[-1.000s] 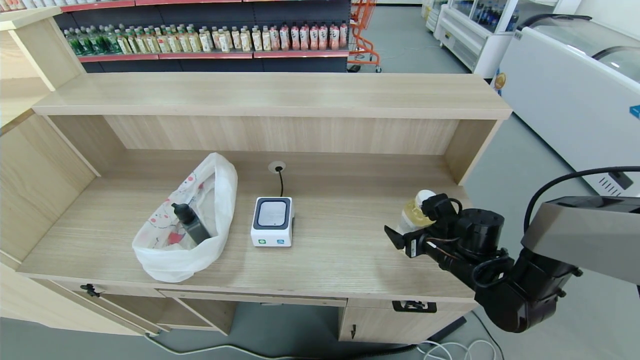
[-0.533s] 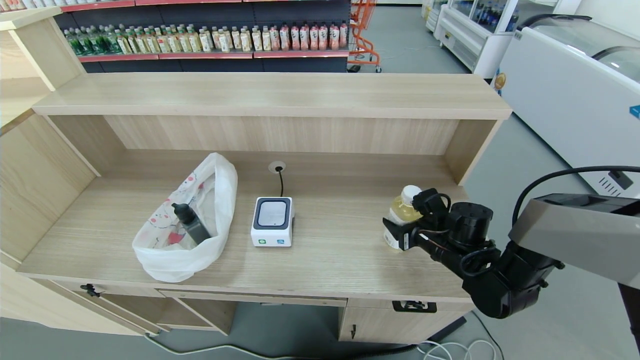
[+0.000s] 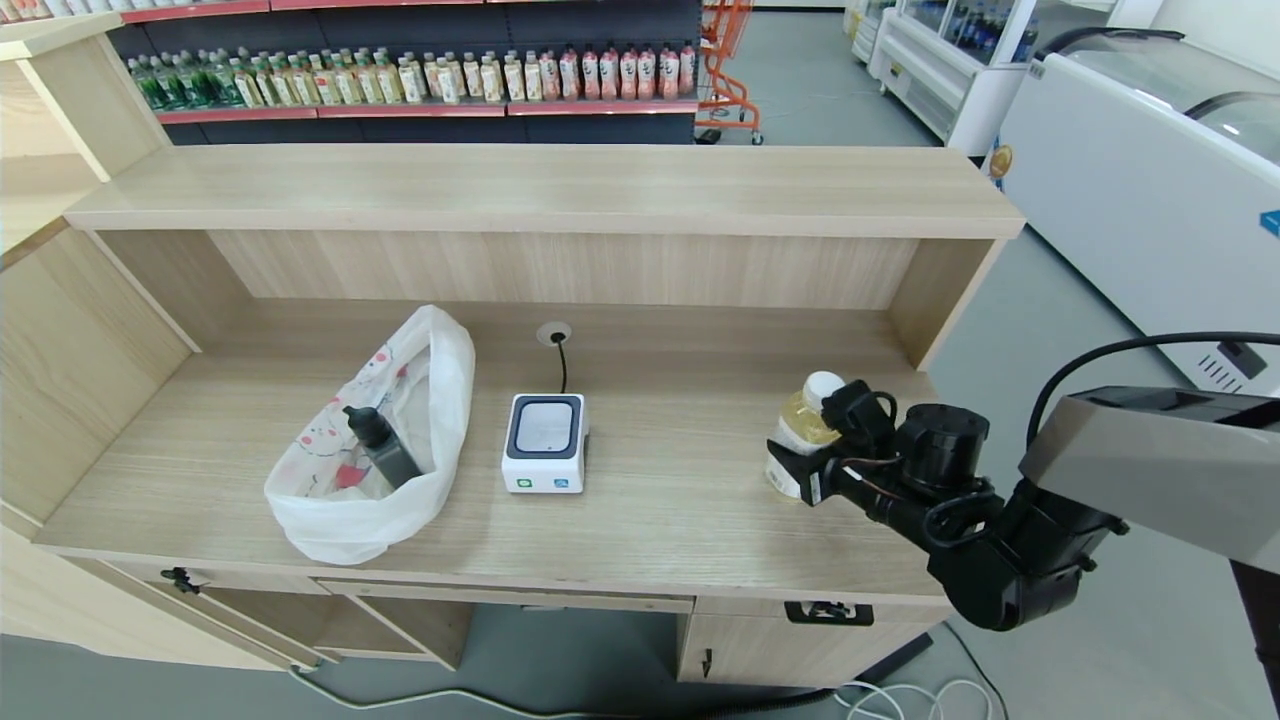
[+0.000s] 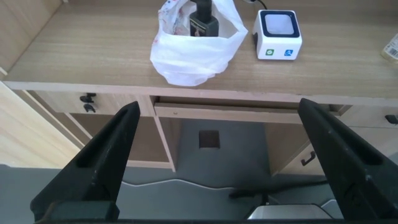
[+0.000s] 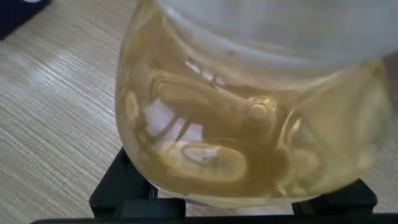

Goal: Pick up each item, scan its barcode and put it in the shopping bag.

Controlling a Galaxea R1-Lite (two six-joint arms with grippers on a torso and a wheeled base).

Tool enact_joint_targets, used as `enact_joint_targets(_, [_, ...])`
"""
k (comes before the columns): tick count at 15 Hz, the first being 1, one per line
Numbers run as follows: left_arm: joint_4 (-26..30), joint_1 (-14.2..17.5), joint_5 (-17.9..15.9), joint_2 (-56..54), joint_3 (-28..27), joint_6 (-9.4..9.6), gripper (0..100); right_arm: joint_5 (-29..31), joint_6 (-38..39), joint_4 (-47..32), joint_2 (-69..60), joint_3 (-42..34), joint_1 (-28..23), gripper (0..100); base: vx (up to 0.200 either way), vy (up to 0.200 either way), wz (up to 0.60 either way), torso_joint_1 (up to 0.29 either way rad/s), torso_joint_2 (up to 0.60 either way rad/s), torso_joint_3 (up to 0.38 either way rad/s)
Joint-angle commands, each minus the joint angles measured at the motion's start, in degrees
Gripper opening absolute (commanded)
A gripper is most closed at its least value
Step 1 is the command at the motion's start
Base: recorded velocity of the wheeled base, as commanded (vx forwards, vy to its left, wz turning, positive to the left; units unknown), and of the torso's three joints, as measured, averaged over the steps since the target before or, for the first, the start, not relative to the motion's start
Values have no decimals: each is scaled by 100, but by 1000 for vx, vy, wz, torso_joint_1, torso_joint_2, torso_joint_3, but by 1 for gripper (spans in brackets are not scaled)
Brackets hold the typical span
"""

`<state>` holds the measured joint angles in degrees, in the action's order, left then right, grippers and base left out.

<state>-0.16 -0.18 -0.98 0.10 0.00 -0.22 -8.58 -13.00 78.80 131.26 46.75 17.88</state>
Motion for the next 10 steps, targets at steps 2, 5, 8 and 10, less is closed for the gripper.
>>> enact_joint_targets(2, [-2,1,1,-1,0,-4,100,-267,799,-541,-997,-17,49,0,0,0,0,0,0,0])
enact_joint_targets(5, [-2,1,1,-1,0,-4,100,-759,1704,-1816,-2095,1,497,0,0,0,0,0,0,0])
enact_joint_targets(8, [-2,1,1,-1,0,-4,100,-996,2293,-1974,-2588,-281,1033,0,0,0,0,0,0,0])
enact_joint_targets(10, [-2,1,1,-1,0,-4,100,-1075,2407,-2299,-3053,-773,1376,0,0,0,0,0,0,0])
